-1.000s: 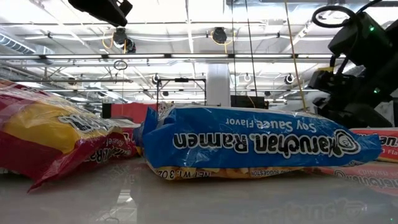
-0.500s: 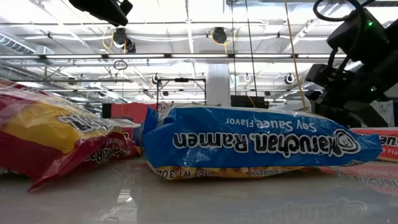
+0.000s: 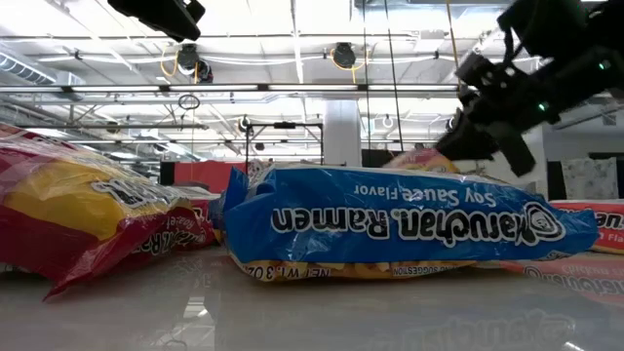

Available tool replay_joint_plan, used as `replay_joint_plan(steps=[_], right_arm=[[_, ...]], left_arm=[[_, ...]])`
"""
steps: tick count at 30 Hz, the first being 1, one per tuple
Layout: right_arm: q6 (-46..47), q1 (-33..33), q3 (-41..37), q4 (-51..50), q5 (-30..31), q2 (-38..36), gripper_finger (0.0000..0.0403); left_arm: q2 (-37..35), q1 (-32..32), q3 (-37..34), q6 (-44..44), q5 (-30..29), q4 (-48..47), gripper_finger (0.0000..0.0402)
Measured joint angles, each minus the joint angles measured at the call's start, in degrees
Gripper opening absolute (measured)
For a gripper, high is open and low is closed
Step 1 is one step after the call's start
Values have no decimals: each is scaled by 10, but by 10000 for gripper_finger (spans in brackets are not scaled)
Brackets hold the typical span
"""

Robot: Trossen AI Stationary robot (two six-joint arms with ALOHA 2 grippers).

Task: Sort Maruchan noodles
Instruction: Put the top right red noodle pack into the gray bin

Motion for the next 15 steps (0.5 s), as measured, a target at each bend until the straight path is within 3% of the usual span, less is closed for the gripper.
replay_joint_plan(steps=[4, 15], right_arm=[[-39, 0, 32, 0, 28, 0, 1], [-124, 3, 88, 72, 28, 0, 0]], left_arm=[[0, -10, 0, -5, -22, 0, 1], [0, -15, -6, -36, -66, 31, 1]])
